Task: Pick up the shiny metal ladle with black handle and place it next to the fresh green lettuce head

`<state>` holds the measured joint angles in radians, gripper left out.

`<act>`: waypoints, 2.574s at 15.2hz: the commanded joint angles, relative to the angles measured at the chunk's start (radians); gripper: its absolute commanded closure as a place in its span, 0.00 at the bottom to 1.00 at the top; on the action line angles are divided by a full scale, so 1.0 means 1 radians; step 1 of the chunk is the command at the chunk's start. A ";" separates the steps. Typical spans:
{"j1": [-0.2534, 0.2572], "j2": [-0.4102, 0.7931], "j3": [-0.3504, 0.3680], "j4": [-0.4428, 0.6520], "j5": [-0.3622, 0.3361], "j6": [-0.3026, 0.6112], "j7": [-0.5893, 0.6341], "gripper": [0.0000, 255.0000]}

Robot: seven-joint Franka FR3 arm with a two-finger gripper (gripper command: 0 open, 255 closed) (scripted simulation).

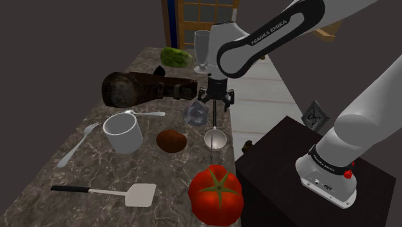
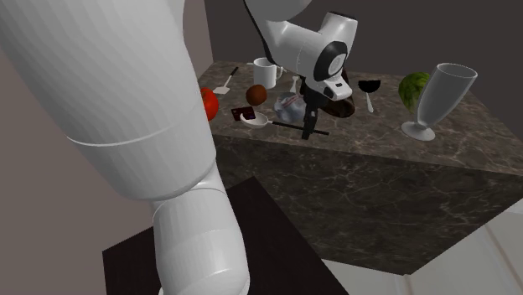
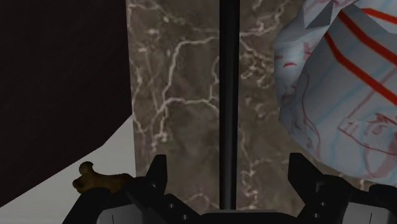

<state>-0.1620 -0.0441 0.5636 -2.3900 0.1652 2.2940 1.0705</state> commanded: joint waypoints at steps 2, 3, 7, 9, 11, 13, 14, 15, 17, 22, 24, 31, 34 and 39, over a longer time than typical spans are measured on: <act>0.001 0.002 0.001 -0.001 -0.001 0.001 0.001 0.00; 0.001 0.002 0.001 -0.001 -0.001 0.001 0.001 0.00; 0.001 0.000 0.001 -0.001 0.000 -0.001 0.001 1.00; 0.002 -0.002 0.001 -0.001 0.002 -0.002 0.001 1.00; 0.002 -0.004 0.001 0.002 0.003 -0.008 0.000 1.00; 0.001 -0.003 0.000 0.001 0.002 -0.006 -0.002 1.00; 0.001 0.002 0.001 -0.001 0.000 0.001 0.001 1.00; 0.001 -0.009 0.000 0.004 0.005 -0.014 -0.002 1.00; 0.001 -0.030 -0.002 0.014 0.015 -0.043 -0.008 1.00; 0.002 -0.078 -0.010 0.044 0.034 -0.116 -0.020 1.00; 0.002 -0.095 -0.013 0.057 0.040 -0.145 -0.023 1.00; 0.002 -0.146 -0.027 0.111 0.055 -0.246 -0.030 1.00; 0.002 -0.163 -0.033 0.137 0.058 -0.288 -0.032 1.00; 0.001 -0.187 -0.042 0.184 0.062 -0.358 -0.032 1.00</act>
<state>-0.1620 -0.2257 0.5225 -2.2175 0.2254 1.9525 1.0363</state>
